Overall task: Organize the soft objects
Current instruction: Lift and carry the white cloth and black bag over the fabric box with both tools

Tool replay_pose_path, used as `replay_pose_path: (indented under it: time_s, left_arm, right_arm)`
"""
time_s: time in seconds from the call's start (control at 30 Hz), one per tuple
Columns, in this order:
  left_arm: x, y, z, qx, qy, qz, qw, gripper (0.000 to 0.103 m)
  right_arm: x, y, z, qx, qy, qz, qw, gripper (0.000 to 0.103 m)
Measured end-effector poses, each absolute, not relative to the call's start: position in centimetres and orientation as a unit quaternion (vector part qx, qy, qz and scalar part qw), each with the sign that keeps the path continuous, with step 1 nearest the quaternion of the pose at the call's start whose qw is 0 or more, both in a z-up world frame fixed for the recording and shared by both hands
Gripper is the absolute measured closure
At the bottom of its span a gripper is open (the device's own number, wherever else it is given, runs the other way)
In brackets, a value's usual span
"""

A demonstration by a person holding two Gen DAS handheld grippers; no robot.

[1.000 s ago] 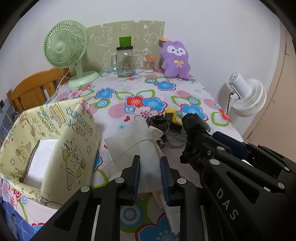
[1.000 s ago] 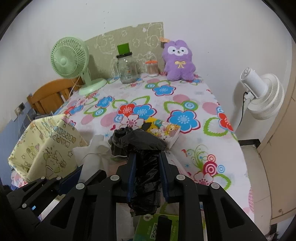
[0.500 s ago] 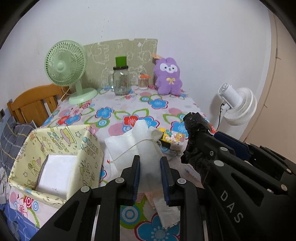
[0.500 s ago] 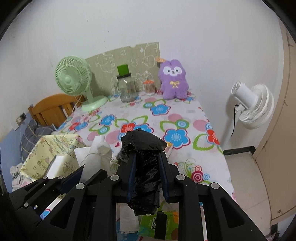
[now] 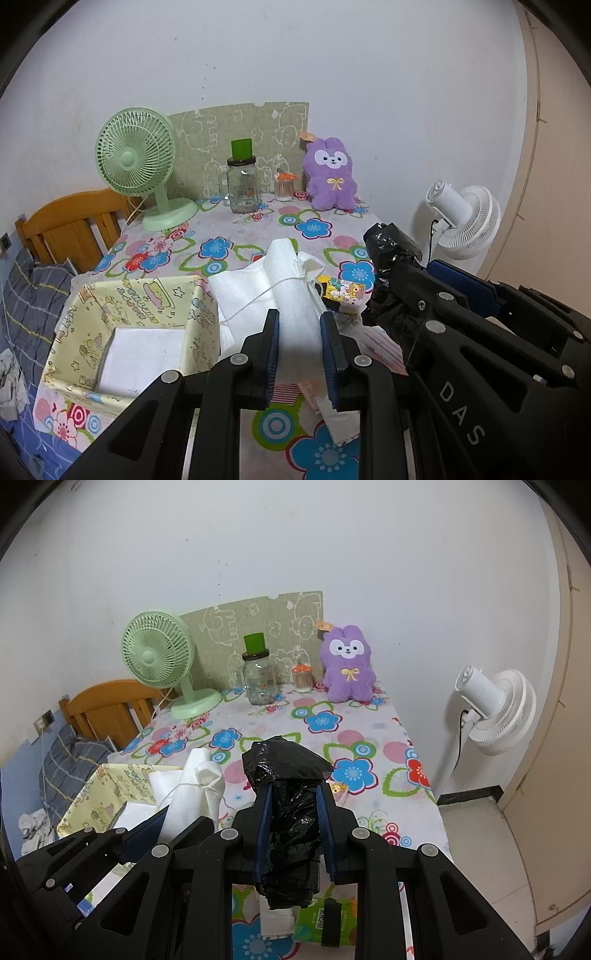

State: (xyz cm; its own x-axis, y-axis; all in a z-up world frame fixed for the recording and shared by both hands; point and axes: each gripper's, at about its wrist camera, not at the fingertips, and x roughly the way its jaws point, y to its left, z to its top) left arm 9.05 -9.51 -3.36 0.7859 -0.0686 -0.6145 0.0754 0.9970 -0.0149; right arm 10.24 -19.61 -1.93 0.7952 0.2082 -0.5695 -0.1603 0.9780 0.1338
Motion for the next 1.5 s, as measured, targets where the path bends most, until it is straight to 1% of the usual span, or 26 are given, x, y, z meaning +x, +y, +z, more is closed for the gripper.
replay_pose_path:
  time_s: [0.83, 1.5]
  left_arm:
    - [8.5, -2.5, -2.4, 0.010, 0.318, -0.014, 0.948, 0.083]
    - [10.2, 4.5, -3.5, 0.006, 0.332, 0.021, 0.943, 0.083]
  right_arm:
    - [10.1, -12.0, -0.5, 0.008, 0.304, 0.117, 0.945, 0.076]
    - [12.3, -4.5, -1.3, -0.012, 0.322, 0.171, 0.931, 0.076]
